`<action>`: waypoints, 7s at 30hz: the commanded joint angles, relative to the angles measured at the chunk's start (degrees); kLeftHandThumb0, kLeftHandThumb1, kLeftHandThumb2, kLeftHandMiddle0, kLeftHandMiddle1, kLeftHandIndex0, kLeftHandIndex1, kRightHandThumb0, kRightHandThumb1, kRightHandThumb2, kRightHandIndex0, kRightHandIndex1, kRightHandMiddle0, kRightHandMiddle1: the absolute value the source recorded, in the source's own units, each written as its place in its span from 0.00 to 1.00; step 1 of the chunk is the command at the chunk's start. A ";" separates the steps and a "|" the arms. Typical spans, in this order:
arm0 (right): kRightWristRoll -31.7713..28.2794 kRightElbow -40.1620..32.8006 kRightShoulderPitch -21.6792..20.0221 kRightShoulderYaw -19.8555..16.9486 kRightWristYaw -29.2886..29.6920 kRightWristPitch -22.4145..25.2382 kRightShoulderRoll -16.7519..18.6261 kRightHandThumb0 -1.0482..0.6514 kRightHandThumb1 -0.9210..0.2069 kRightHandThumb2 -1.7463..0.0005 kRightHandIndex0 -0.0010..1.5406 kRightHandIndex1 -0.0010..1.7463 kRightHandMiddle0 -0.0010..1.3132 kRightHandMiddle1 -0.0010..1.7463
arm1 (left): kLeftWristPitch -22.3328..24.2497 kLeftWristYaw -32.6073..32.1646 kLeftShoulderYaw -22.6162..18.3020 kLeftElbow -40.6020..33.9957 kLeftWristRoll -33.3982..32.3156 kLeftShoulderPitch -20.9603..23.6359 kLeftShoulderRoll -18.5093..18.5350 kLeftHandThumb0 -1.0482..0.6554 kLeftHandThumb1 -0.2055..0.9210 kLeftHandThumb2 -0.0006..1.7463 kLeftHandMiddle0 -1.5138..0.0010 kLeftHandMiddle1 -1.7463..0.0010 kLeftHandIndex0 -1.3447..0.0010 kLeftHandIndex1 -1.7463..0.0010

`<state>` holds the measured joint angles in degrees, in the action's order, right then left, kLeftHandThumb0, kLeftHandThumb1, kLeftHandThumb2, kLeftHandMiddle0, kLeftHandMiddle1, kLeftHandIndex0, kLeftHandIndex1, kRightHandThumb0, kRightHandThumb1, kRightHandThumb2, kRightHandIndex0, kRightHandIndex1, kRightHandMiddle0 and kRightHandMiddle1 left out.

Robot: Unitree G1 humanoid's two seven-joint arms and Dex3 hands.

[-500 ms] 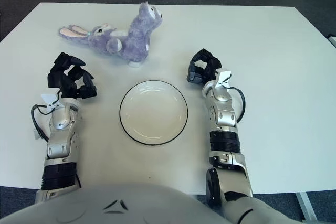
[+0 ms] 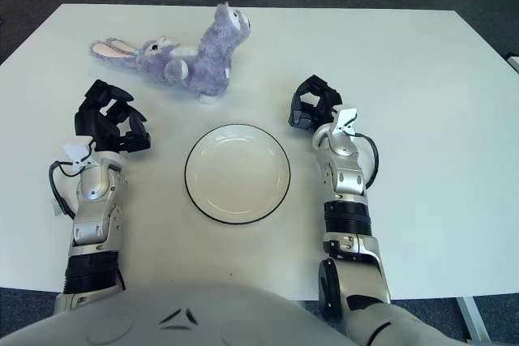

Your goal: Put the doll into the plate.

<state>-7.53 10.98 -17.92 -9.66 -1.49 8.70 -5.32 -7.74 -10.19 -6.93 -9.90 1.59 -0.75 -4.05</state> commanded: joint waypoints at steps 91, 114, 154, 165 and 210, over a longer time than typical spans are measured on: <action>-0.14 2.45 -0.72 0.32 -0.69 4.08 -0.48 0.32 0.60 0.19 0.82 1.00 0.51 1.00 | -4.99 1.53 3.05 6.36 37.49 14.39 34.95 0.19 0.51 0.54 1.00 0.63 1.00 0.70; -0.02 2.05 -0.49 0.99 -0.52 4.54 -0.27 0.31 0.61 0.19 0.84 1.00 0.52 1.00 | -8.60 12.49 8.73 15.10 37.54 27.35 45.85 0.16 0.54 0.52 1.00 0.51 1.00 0.66; 0.39 3.95 -0.66 1.30 -0.85 2.90 -0.74 0.30 0.65 0.16 0.85 1.00 0.55 1.00 | -24.43 21.30 21.55 47.13 36.06 48.45 46.99 0.11 0.54 0.50 0.24 0.00 1.00 0.51; 0.31 4.44 -0.63 1.31 -0.99 2.47 -0.72 0.30 0.64 0.16 0.85 1.00 0.55 1.00 | -25.85 19.33 24.56 54.18 37.34 52.61 45.04 0.06 0.60 0.44 0.16 0.00 1.00 0.51; 0.15 3.66 -0.18 2.29 -3.08 3.97 -1.85 0.32 0.60 0.19 0.82 1.00 0.51 1.00 | -24.85 3.82 26.91 56.01 40.38 51.60 41.84 0.12 0.58 0.48 1.00 0.77 1.00 0.51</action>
<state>-7.43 13.50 -19.78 -7.55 -3.98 9.85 -6.71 -32.86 -4.37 19.66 46.02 40.93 51.04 37.23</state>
